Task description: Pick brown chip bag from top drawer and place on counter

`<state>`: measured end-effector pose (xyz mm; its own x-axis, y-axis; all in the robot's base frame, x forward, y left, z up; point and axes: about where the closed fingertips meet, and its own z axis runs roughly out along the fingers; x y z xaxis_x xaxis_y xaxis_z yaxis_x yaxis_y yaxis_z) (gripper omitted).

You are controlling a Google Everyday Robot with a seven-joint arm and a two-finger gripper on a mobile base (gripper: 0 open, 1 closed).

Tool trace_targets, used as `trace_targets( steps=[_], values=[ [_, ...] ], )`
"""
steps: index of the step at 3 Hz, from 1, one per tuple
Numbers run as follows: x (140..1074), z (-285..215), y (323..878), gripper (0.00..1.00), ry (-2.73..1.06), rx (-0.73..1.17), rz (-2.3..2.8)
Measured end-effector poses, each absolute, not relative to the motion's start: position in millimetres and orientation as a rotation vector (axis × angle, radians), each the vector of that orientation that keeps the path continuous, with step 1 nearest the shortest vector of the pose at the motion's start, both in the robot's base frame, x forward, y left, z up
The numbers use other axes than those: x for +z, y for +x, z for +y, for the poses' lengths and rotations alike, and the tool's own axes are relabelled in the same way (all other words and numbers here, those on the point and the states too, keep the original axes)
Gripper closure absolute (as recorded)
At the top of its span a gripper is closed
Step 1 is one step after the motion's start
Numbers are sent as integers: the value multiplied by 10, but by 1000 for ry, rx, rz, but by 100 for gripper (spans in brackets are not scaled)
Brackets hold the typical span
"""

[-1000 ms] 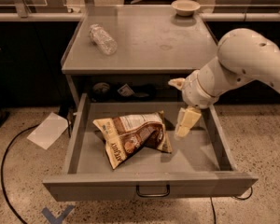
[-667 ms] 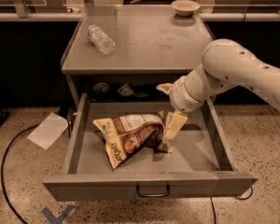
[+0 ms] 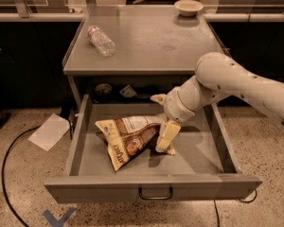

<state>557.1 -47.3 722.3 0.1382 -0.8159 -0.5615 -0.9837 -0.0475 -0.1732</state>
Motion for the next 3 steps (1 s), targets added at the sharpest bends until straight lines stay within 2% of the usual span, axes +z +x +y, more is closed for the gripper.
trace_targets(
  steps=[3],
  values=[
    [6427, -16, 5507, 0, -2001, 555, 1699]
  ],
)
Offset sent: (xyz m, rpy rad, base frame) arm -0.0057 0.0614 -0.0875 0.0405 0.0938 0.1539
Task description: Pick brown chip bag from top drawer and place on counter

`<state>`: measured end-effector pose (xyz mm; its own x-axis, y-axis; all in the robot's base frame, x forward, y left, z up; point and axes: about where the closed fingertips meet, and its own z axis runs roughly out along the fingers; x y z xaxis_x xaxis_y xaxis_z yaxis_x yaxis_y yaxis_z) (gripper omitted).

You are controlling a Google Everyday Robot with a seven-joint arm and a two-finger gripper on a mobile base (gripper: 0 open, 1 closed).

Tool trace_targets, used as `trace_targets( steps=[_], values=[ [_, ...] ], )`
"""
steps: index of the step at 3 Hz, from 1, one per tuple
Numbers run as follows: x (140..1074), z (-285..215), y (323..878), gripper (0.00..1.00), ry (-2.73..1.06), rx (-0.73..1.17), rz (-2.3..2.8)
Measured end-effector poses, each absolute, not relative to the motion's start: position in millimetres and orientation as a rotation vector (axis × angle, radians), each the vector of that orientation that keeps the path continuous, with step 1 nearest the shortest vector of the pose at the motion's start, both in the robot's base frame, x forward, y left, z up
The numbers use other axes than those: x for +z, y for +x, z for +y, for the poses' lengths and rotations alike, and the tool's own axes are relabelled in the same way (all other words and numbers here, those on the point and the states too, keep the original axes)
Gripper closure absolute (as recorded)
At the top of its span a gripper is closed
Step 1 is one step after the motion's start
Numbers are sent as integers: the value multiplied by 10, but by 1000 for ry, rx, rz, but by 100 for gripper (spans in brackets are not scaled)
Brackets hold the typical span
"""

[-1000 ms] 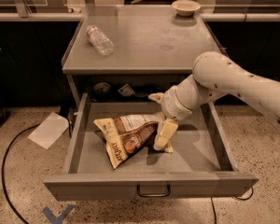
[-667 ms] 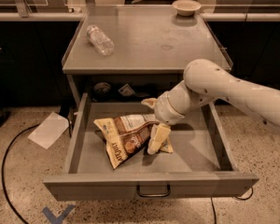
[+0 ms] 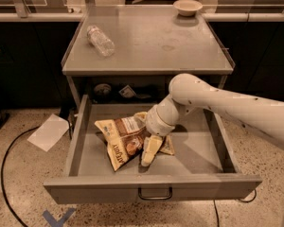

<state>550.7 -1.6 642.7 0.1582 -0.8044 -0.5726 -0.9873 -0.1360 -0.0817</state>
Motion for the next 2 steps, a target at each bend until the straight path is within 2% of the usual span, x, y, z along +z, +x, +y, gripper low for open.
trace_targets(
  steps=[1, 2],
  values=[
    [6412, -9, 5498, 19, -1989, 564, 1723],
    [6412, -9, 5498, 42, -1989, 564, 1723]
  ],
)
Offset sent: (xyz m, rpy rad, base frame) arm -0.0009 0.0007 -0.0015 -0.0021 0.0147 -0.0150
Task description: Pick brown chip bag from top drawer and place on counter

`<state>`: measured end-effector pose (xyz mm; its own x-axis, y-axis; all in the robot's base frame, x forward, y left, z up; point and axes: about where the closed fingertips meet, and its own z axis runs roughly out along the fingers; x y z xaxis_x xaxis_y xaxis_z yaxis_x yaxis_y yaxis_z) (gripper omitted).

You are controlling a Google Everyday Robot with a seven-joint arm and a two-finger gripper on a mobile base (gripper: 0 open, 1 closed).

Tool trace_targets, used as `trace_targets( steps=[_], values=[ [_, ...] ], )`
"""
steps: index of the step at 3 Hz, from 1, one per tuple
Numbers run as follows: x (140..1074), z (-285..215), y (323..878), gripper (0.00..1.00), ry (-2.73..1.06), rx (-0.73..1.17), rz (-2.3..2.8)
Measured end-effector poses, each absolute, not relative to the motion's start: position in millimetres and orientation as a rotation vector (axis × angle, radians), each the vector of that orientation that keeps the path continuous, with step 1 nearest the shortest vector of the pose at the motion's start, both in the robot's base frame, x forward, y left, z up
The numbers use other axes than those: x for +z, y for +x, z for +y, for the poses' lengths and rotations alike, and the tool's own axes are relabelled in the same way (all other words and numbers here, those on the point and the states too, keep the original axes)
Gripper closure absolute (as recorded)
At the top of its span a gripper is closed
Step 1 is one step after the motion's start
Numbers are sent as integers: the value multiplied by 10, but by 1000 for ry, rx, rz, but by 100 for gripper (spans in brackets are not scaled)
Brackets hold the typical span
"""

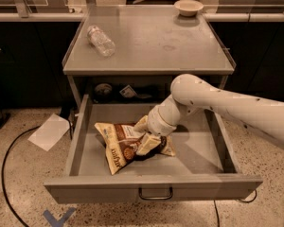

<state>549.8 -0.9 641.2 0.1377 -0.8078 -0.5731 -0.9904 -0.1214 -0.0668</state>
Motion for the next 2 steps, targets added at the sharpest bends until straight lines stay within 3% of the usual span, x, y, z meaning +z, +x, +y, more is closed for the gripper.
trace_targets(
  steps=[2],
  values=[
    [6682, -43, 5515, 88, -1975, 546, 1718]
  ],
)
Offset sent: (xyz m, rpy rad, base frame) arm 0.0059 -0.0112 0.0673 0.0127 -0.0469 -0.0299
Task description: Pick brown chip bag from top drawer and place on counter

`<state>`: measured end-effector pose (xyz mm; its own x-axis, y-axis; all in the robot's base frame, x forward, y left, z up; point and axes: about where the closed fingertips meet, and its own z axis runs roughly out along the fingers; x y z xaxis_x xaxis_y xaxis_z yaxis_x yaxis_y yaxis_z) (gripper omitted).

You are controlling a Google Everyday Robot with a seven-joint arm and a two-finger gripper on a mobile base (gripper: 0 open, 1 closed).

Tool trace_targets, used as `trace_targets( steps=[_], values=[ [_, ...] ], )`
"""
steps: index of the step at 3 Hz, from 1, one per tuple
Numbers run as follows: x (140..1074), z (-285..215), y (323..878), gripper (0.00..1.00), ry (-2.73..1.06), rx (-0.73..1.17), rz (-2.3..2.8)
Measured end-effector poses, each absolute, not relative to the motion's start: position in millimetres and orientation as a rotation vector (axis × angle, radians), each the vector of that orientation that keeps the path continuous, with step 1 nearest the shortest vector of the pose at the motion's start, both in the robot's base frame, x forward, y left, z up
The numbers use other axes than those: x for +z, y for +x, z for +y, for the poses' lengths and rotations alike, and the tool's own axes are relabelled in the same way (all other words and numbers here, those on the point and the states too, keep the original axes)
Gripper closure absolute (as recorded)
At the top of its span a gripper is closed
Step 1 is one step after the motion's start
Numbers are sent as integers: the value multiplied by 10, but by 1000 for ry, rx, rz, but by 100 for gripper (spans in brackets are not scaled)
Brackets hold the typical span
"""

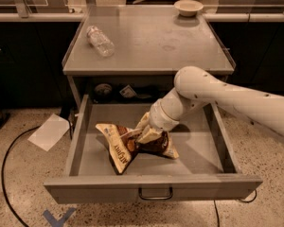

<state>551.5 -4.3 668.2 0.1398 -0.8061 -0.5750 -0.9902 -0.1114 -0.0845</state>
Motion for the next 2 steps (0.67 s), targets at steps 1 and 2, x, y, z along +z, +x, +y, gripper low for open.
trace_targets(
  steps=[1, 2],
  values=[
    [7236, -154, 5626, 100, -1947, 551, 1715],
    [7981, -330, 5783, 100, -1923, 560, 1695]
  ],
)
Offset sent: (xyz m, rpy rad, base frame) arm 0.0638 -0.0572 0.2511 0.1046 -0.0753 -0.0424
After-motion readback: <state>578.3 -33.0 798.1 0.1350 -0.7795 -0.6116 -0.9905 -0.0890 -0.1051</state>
